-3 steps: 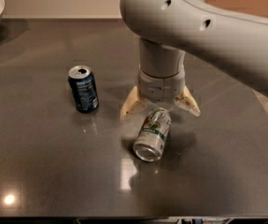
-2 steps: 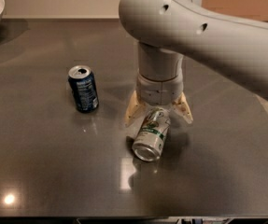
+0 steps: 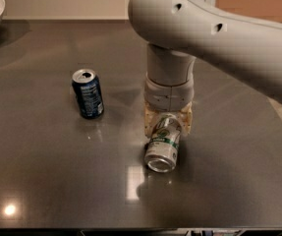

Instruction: Place 7up can upright

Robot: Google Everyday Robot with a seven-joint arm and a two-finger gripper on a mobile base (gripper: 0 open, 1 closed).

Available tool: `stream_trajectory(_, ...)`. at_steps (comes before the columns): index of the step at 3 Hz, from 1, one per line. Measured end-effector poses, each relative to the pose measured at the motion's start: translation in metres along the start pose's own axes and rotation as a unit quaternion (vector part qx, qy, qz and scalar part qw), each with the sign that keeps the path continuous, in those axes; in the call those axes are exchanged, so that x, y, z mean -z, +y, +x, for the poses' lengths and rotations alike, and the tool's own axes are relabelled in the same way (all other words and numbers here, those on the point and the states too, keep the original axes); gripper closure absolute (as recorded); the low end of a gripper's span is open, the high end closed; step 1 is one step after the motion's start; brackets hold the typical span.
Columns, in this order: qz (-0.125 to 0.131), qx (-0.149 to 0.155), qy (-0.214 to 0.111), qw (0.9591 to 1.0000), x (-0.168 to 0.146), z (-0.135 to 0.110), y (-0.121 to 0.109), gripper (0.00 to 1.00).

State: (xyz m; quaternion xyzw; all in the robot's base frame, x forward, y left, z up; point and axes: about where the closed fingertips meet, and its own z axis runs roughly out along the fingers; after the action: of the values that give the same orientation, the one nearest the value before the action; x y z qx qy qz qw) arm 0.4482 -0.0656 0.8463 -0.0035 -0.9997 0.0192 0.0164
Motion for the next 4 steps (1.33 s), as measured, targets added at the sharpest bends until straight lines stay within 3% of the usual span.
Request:
stream_trajectory(1, -0.021, 0.020, -0.032, 0.9990, 0.017, -0.004, 0.000, 0.87)
stream_trajectory(2, -0.045, 0.076, -0.092, 0.9919, 0.040, -0.007, 0.001, 1.00)
stream_trajectory(3, -0.072, 0.141, -0.159, 0.9744, 0.059, -0.011, 0.003, 1.00)
stream_trajectory(4, -0.097, 0.195, -0.227, 0.9494, 0.075, -0.007, 0.004, 1.00)
